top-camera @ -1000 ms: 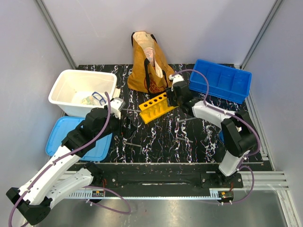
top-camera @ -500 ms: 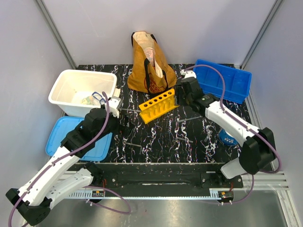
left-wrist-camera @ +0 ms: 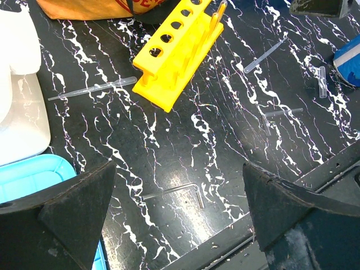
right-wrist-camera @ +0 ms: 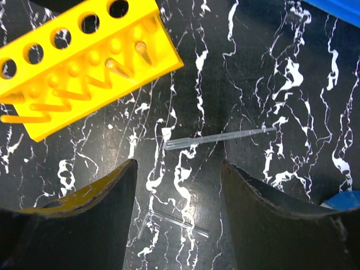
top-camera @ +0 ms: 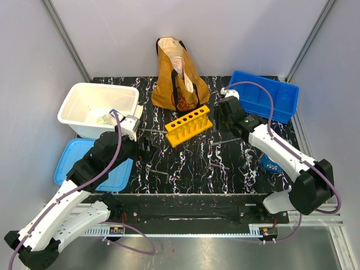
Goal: Organize the chemistry lab equipment
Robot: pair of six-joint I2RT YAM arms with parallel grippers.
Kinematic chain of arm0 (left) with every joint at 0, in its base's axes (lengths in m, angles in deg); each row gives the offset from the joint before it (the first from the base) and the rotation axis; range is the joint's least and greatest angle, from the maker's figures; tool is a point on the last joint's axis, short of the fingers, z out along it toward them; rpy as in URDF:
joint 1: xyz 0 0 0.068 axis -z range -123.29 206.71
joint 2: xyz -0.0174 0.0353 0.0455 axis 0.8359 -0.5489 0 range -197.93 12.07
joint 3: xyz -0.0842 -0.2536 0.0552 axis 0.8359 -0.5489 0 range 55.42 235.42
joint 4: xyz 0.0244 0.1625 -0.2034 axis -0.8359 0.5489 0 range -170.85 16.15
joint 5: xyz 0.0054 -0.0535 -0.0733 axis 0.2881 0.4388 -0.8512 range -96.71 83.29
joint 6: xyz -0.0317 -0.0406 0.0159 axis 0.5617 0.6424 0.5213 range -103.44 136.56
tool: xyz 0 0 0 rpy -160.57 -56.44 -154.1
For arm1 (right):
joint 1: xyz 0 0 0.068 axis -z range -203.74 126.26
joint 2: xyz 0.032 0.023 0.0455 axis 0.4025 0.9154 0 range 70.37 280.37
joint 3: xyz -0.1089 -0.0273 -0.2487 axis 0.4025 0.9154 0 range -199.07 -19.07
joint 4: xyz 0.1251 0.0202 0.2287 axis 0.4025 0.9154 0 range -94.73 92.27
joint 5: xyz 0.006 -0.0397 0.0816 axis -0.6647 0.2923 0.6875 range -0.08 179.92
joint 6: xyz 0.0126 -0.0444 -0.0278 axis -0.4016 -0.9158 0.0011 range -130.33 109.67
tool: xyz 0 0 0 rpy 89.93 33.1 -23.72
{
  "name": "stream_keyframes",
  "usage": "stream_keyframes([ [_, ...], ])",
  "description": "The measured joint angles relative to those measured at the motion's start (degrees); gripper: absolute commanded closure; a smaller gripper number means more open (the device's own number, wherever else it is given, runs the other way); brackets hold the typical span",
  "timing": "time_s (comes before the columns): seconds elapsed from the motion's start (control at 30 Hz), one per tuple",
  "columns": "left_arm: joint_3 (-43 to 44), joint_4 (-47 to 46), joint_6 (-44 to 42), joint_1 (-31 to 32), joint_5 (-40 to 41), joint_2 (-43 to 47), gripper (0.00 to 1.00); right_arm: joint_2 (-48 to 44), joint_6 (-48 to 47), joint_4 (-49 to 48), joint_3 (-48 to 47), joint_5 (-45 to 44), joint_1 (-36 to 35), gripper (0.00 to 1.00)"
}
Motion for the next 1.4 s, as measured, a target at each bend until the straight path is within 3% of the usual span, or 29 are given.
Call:
stream_keyframes([
  [0.47, -0.5, 0.02, 0.13, 0.0, -0.07, 1.57, 0.01, 1.81, 1.16, 2.71, 1.49, -0.11, 0.68, 0.28],
  [0.8, -0.92, -0.02, 0.11, 0.0, -1.18, 1.57, 0.01, 10.21, 2.62, 8.9, 2.62, 0.66, 11.76, 0.38],
  [1.17, -0.94, -0.04, 0.09, 0.0, -3.34, 1.16, 0.02, 11.63, 12.35, 15.39, 3.69, 1.4, 13.27, 0.44],
  [1.4, -0.94, -0.09, 0.09, 0.07, -4.83, 1.18, 0.02, 11.26, 17.73, 16.46, 10.27, 1.38, 14.6, 0.48],
])
